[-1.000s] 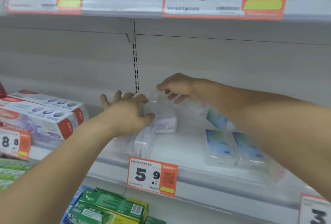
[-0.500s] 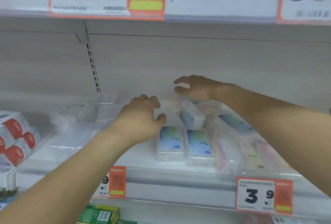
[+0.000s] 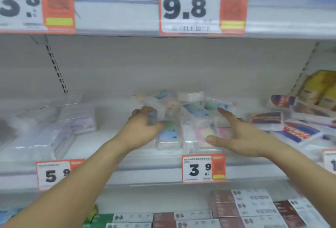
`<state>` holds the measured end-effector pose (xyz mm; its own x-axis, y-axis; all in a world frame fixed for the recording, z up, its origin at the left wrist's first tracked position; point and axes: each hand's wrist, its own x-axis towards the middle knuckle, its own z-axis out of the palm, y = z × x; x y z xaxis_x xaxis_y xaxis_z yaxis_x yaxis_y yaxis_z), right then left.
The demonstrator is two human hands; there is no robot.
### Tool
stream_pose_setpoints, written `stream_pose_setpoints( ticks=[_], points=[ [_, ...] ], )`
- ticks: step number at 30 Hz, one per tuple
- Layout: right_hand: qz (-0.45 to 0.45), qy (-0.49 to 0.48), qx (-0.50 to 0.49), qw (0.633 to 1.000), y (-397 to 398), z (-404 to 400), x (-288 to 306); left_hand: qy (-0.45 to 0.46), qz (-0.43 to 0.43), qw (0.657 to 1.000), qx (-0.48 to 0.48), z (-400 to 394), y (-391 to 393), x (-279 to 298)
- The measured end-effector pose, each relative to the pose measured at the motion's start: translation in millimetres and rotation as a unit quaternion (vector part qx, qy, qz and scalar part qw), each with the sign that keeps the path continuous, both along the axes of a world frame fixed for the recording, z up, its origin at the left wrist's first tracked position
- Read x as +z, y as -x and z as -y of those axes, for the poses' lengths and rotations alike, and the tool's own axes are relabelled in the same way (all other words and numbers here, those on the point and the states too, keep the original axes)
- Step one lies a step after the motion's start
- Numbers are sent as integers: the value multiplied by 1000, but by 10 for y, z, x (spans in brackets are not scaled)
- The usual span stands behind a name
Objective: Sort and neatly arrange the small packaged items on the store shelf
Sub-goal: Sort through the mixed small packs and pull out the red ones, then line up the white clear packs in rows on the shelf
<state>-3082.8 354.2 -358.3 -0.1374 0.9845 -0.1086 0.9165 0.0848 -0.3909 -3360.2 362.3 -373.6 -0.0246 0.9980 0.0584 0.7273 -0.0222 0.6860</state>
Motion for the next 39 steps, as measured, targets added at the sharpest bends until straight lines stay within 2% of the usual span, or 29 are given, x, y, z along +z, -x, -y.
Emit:
stream_pose_setpoints(
  ticks=[2,5,7,10,12,14,16,18,22,26,29,32,35,37,39],
  points=[
    [0,-32,-27,999,-9,36,90,-48,-18,999,16,96,64,51],
    [-37,-224,-28,974,172,171,240,-144,-79,985,50,319,313,215],
    [-87,-312,31,946,486,315,288,-184,-113,973,88,496,591,330],
    [-124,-313,145,930,1149,500,233,-202,-154,948,193,711,1144,387],
    [-146,-291,217,920,1603,551,161,-135,-227,934,240,828,1481,329],
    [-168,-256,266,914,2018,534,107,-58,-277,933,223,899,1733,202],
    [-170,-207,286,920,2378,445,61,-21,-216,956,199,985,1817,99],
    [-177,-186,284,924,2665,295,23,-53,-157,969,183,1040,1834,8],
    [-191,-153,247,938,3022,-44,8,-137,-112,960,219,1145,1878,-32],
    [-197,-127,289,928,3141,-185,-32,-173,-47,958,226,1149,1960,-40],
    [-233,-135,298,916,3142,-165,-30,-198,139,944,225,1108,2000,100],
    [-322,-92,252,908,3062,-131,42,-182,296,921,177,1059,2039,208],
    [-414,18,240,878,2925,-98,116,-149,389,903,104,1025,2021,227],
    [-467,124,247,840,2812,-74,144,-139,438,886,66,1007,1989,243],
    [-494,183,261,809,2728,-40,159,-124,463,876,48,998,1959,271]
  ],
)
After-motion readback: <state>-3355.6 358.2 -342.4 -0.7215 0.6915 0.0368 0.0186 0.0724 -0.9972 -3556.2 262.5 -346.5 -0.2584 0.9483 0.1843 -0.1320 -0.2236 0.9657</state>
